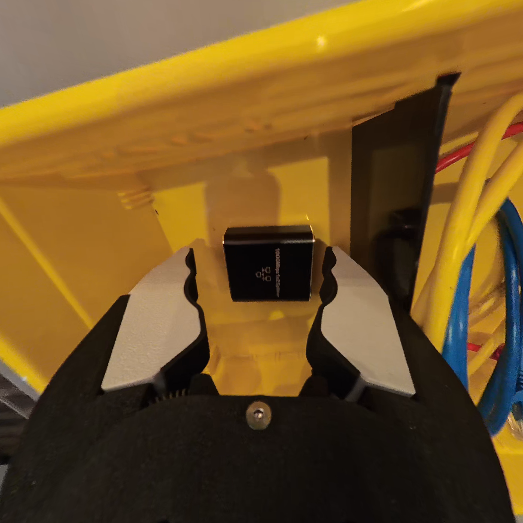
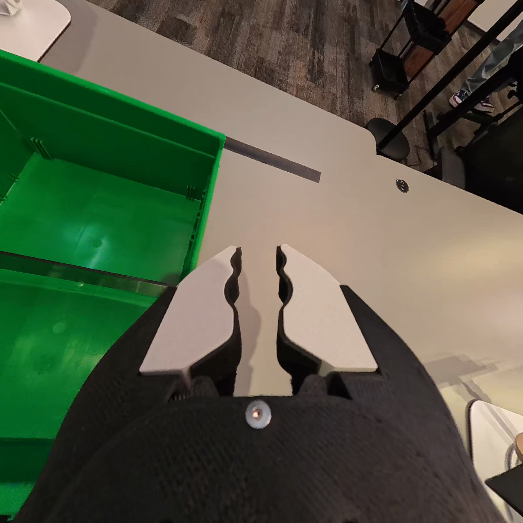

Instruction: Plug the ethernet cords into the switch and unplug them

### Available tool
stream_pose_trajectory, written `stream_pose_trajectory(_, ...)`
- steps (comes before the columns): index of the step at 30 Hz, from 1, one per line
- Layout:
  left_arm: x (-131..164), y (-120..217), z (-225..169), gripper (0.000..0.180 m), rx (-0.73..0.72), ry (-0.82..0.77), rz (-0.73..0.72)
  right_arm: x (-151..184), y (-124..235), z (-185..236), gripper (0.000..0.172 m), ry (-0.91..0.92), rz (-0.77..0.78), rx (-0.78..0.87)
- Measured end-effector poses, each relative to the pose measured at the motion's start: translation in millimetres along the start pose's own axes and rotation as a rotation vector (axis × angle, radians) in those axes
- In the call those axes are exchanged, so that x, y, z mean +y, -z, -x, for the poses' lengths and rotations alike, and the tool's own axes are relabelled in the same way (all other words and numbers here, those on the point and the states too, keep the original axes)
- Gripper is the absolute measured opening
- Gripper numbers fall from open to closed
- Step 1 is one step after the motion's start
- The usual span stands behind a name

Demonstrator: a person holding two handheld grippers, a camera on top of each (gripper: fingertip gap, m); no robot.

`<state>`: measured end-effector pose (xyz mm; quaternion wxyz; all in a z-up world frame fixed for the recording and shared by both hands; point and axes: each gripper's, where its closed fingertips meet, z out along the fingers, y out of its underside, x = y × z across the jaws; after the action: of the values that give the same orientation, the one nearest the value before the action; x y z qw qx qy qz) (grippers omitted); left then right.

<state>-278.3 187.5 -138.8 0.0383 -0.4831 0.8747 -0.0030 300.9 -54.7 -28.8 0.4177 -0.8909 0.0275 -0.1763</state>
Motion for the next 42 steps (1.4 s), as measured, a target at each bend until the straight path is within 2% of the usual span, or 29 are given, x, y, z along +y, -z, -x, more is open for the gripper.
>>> stream_pose_trajectory(3, 7, -15, -7, 0.085, 0.032, -0.022, 0.046, 2, -1, -1, 0.025, -0.015, -0.001, -0.004)
stream_pose_trajectory(5, 3, -16, -8, 0.085, 0.048, -0.007, 0.021, 2, -1, -1, 0.024, -0.011, 0.0, -0.003)
stream_pose_trajectory(7, 4, -15, -9, 0.068, 0.053, -0.004, 0.016, 2, -2, 0, 0.024, -0.002, 0.001, -0.003)
stream_pose_trajectory(13, 21, -10, -1, 0.067, -0.041, -0.01, 0.045, 3, -9, 7, 0.023, 0.032, 0.024, -0.021)
stream_pose_trajectory(19, 44, -7, -2, 0.067, -0.07, 0.027, 0.091, 5, -11, 9, 0.023, 0.045, 0.034, -0.03)
stream_pose_trajectory(25, 49, 1, 0, 0.067, -0.105, 0.052, 0.117, 6, -11, 8, 0.023, 0.041, 0.03, -0.037)
stream_pose_trajectory(32, 39, 35, 8, 0.067, -0.203, 0.07, 0.106, 6, -10, 6, 0.023, 0.02, 0.012, -0.055)
stream_pose_trajectory(36, 30, 69, 15, 0.067, -0.297, 0.064, 0.127, 5, -9, 6, 0.023, 0.015, 0.004, -0.063)
stream_pose_trajectory(39, 12, 105, 16, 0.067, -0.357, 0.071, 0.111, -1, -5, 7, 0.023, 0.015, -0.022, -0.068)
stream_pose_trajectory(42, -20, 140, 11, 0.066, -0.394, 0.048, 0.103, -8, 4, 4, 0.023, 0.006, -0.063, -0.068)
